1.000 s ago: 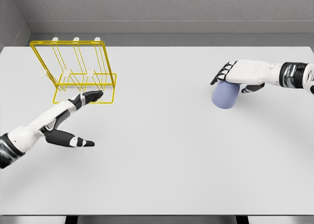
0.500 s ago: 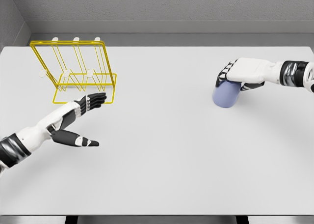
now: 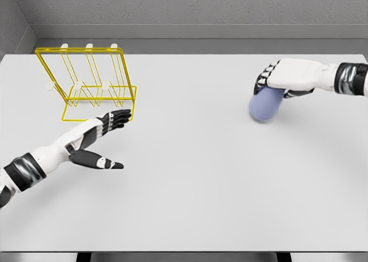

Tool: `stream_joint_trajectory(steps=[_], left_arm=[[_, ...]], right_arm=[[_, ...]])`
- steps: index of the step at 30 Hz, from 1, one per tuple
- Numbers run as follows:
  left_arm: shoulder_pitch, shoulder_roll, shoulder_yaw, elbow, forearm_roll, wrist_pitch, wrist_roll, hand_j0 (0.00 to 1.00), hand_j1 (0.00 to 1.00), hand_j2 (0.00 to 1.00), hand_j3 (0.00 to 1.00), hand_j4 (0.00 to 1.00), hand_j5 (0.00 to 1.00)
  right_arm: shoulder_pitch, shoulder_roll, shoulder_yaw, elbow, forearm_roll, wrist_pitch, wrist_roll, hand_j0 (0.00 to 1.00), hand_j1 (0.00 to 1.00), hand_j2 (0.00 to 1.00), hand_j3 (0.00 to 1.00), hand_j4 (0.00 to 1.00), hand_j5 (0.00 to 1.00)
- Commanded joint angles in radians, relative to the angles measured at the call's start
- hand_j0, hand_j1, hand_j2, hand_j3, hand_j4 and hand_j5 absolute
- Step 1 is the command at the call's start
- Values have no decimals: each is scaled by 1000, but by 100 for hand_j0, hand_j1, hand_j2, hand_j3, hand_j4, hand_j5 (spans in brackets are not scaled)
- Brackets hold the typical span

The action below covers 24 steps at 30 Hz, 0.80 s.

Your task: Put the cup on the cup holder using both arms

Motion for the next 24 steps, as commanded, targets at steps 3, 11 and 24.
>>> stream_joint_trajectory(steps=[3,11,24], left_arm=[[0,-18,1,-1,76,23,0,100,100,100,100,100,100],[-2,-20,1,1,102,23,0,100,100,100,100,100,100],[0,-38,1,12,96,22,0,100,100,100,100,100,100]], right_arm=[[2,-45,-13,-115,0,2,0,63,63,63,63,63,63],[12,-91,-11,-336,10,2,6,63,63,63,63,63,63],[8,-36,-9,-456,15,2,49,60,60,60,60,60,60]])
